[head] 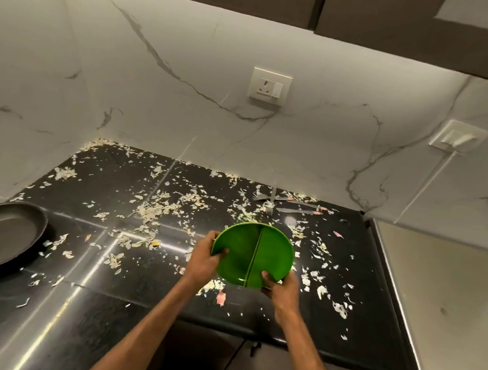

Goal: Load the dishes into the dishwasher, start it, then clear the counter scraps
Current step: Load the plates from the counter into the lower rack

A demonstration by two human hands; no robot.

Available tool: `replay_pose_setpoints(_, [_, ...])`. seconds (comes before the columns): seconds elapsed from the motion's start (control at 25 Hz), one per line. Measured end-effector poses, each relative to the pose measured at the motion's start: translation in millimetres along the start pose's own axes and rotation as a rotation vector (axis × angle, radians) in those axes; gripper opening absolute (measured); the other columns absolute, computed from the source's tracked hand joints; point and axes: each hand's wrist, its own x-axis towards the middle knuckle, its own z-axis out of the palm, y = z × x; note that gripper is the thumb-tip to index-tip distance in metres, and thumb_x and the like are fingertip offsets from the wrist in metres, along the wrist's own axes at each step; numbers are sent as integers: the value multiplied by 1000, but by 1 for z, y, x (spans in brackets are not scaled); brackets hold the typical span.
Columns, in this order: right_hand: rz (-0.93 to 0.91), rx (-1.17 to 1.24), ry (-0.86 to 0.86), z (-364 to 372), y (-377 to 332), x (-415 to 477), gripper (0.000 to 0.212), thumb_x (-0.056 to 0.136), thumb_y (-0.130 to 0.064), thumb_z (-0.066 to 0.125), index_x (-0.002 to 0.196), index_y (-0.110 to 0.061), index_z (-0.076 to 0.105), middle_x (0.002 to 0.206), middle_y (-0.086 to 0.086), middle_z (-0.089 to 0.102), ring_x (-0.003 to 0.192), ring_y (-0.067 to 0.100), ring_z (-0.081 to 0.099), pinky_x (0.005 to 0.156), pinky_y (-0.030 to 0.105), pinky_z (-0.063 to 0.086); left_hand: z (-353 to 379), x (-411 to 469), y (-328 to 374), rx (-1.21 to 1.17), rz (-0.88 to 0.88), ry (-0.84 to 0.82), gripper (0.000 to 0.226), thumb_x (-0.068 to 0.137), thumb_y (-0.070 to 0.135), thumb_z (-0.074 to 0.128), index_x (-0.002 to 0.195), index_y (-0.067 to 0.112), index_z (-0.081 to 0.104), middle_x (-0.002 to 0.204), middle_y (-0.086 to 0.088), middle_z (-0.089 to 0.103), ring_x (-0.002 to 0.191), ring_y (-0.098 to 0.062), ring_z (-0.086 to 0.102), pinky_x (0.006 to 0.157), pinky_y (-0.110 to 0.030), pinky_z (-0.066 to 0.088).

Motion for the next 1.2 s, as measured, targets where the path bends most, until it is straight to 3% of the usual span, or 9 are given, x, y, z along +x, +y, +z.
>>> replay_pose_setpoints(0.08, [37, 132, 71, -19, 6, -21, 31, 87, 9, 65, 113, -8, 62, 101, 12, 71, 95, 33, 66, 66, 39, 59, 23, -15, -3, -140, -12, -80, 19, 90, -4, 63, 109, 0, 64, 95, -9, 73, 87, -19, 68, 74, -33, 57])
replay_pose_setpoints(0.16, [94, 294, 132, -41, 17, -46, 30, 88, 11, 61, 113, -5, 62, 102, 14, 71, 93, 33, 67, 72, 47, 61, 50, -36, -15, -230, -130, -221, 22, 91, -2, 62, 113, -6, 64, 91, -5, 75, 80, -15, 71, 69, -28, 58])
replay_pose_setpoints(0.24, [167, 428, 179, -63, 26, -70, 32, 89, 12, 58, 115, -7, 59, 104, 14, 70, 91, 32, 67, 65, 46, 62, 79, -55, -24, -211, -236, -361, 24, 94, 0, 59, 116, -11, 62, 88, -6, 74, 74, -14, 70, 67, -29, 59])
replay_pose_setpoints(0.44, [226, 551, 196, -109, 26, -99, 37, 91, 14, 52, 116, -13, 57, 106, 11, 69, 91, 29, 67, 59, 43, 62, 136, -75, -10, -247, -319, -326, 28, 99, 1, 51, 122, -14, 57, 115, -27, 64, 100, -30, 62, 97, -49, 49])
replay_pose_setpoints(0.68, [239, 570, 189, -185, 27, -124, 32, 90, 1, 63, 119, -11, 62, 104, 12, 74, 87, 27, 72, 62, 37, 61, 197, -109, 19, -344, -377, -398, 18, 101, 12, 51, 111, 10, 66, 101, -12, 74, 87, -27, 71, 71, -41, 60])
replay_pose_setpoints(0.8, [208, 534, 227, -259, 39, -151, 26, 91, -2, 63, 115, -10, 65, 95, 8, 76, 80, 23, 74, 60, 35, 60, 247, -142, 27, -262, -315, -476, 17, 98, 7, 53, 108, 11, 66, 92, -5, 76, 79, -21, 73, 60, -34, 59])
replay_pose_setpoints(1.0, [148, 426, 280, -425, 53, -219, 27, 92, -3, 62, 117, -14, 63, 92, 4, 77, 74, 18, 74, 51, 28, 56, 360, -220, 34, 7, -127, -658, 22, 89, -9, 61, 110, -4, 65, 79, 6, 75, 70, -6, 70, 68, -20, 57])
replay_pose_setpoints(1.2, [198, 220, 324, -555, 88, -295, 37, 91, -9, 66, 127, -14, 61, 100, 1, 76, 82, 16, 74, 59, 26, 56, 475, -310, 10, 256, -35, -837, 22, 85, -6, 70, 106, -11, 67, 65, 13, 70, 56, 8, 62, 57, -9, 49])
